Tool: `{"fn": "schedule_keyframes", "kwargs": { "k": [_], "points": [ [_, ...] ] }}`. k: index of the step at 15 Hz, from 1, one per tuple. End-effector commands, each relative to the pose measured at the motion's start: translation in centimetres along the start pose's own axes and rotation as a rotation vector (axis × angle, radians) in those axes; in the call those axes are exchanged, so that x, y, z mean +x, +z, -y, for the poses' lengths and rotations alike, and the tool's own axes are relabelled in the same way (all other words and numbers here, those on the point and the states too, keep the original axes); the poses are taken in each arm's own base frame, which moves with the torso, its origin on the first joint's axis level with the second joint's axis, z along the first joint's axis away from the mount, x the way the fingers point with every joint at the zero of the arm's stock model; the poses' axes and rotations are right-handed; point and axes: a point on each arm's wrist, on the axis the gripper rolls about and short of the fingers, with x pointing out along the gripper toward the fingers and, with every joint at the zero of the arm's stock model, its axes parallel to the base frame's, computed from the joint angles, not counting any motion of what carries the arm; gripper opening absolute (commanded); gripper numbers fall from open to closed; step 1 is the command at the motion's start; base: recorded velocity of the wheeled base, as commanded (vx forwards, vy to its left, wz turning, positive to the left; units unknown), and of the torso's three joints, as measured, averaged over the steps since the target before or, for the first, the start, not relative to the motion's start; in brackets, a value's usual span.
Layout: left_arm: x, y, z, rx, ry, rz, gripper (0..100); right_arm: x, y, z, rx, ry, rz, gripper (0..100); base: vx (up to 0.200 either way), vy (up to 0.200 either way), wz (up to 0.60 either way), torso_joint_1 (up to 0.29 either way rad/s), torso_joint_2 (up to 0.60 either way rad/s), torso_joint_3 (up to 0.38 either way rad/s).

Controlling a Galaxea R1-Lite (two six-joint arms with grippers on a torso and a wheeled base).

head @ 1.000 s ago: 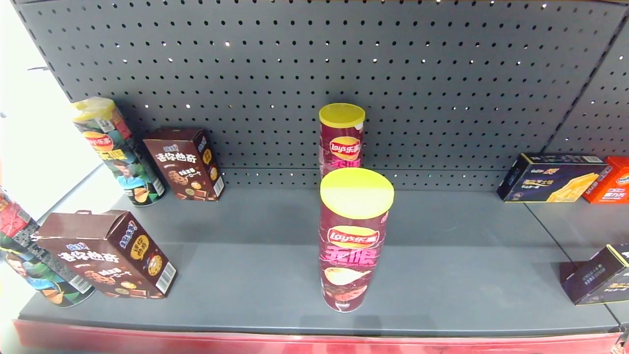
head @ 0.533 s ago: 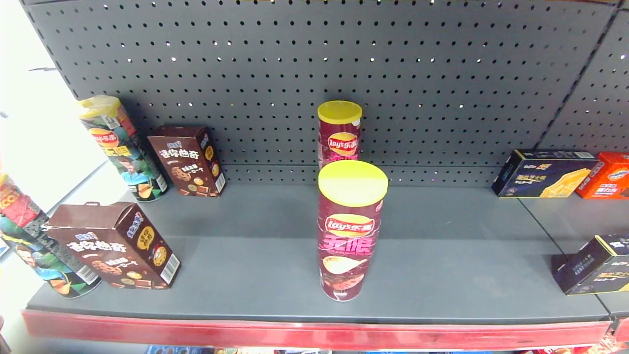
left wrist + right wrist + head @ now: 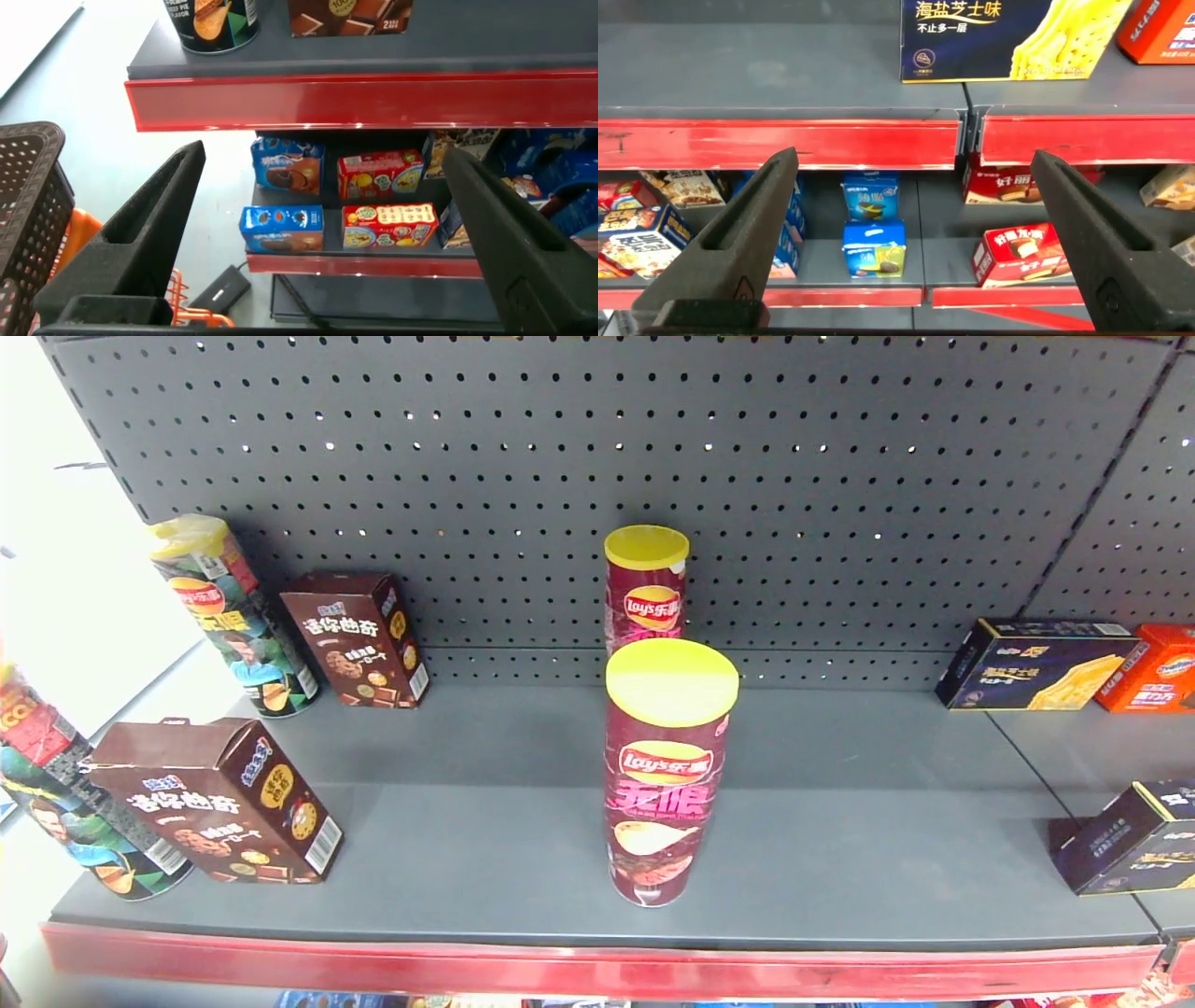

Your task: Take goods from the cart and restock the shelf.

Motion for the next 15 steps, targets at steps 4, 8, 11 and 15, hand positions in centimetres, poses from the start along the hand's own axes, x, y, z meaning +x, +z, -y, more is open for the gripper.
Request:
{"fn": "schedule_keyframes", "kwargs": {
  "k": [4, 8, 11, 15],
  "points": [
    [0.01, 0.01, -0.01, -0.003, 0.0, 0.0, 100, 0.02, -0.03, 0.0, 0.0, -0.001, -0.002, 100, 0.0, 0.0, 0.0, 0.0, 0.0, 0.0],
    [0.01, 0.01, 0.0, -0.003, -0.001, 0.0, 100, 0.02, -0.03, 0.0, 0.0, 0.001, -0.002, 100, 0.0, 0.0, 0.0, 0.0, 0.0, 0.0],
    [0.01, 0.01, 0.0, -0.003, -0.001, 0.0, 100, 0.01, 0.01, 0.0, 0.0, 0.001, -0.001, 100, 0.0, 0.0, 0.0, 0.0, 0.0, 0.0],
    [-0.37, -0.12, -0.17, 0.011, -0.106, 0.051, 100, 0.01, 0.01, 0.0, 0.0, -0.001, -0.001, 100, 0.0, 0.0, 0.0, 0.0, 0.0, 0.0]
  ]
}}
